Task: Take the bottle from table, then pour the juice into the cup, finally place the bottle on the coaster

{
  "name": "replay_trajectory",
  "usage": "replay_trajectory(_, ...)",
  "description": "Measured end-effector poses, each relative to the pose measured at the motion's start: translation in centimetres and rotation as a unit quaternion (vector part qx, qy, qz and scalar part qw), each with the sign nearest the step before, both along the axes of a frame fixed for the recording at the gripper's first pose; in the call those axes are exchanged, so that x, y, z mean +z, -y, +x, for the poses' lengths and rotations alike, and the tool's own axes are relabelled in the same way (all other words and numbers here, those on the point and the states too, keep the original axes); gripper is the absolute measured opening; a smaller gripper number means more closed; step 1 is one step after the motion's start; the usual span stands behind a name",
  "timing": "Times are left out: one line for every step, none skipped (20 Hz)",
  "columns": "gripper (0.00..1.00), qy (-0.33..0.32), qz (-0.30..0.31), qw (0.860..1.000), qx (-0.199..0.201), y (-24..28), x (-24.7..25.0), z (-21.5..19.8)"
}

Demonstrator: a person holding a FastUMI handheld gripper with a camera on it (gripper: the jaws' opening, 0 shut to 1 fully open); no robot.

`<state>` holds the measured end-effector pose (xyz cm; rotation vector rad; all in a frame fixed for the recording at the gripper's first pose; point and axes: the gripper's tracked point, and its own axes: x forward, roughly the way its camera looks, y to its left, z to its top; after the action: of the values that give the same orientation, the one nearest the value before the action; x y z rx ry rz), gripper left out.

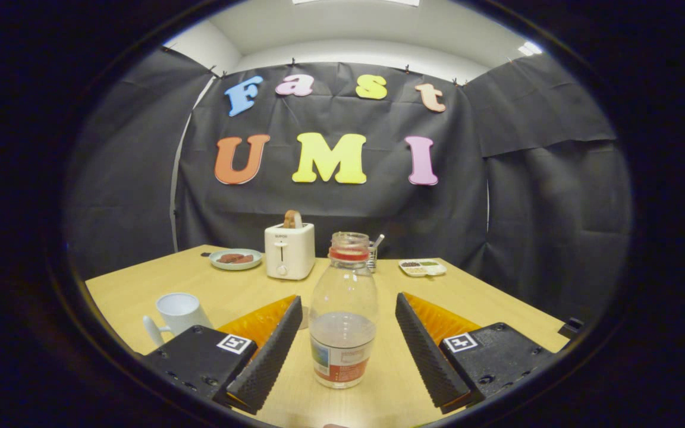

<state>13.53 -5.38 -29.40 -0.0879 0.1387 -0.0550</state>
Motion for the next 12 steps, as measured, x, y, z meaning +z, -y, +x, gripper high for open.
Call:
replay_trajectory(1.0, -0.005, 0.0, 1.0, -0.003, 0.1, -0.6, 0.3)
replay_trajectory(1.0, -0.01, 0.001, 1.0, -0.006, 0.3, -1.1, 0.6)
replay_trajectory(1.0, -0.012, 0.004, 1.0, -0.007, 0.2, -1.5, 0.8)
replay_trajectory(1.0, -0.013, 0.009, 1.0, -0.007, 0.2, -1.8, 0.9)
replay_trajectory(1.0, -0.012, 0.014, 1.0, -0.007, 0.2, -2.1, 1.1)
replay_trajectory(1.0, -0.011, 0.018, 1.0, -0.006, 0.1, -2.3, 1.2)
replay_trajectory(1.0, -0.01, 0.021, 1.0, -0.005, 0.1, -2.4, 1.2)
replay_trajectory(1.0, -0.006, 0.025, 1.0, -0.003, 0.1, -2.5, 1.3)
replay_trajectory(0.96, -0.001, 0.029, 1.0, -0.003, 0.1, -2.5, 1.4)
replay_trajectory(0.92, 0.005, 0.031, 1.0, -0.001, 0.0, -2.5, 1.6)
replay_trajectory(0.86, 0.005, 0.031, 1.0, -0.001, 0.0, -2.9, 1.7)
replay_trajectory(0.85, 0.004, 0.026, 1.0, 0.0, 0.0, -3.2, 1.9)
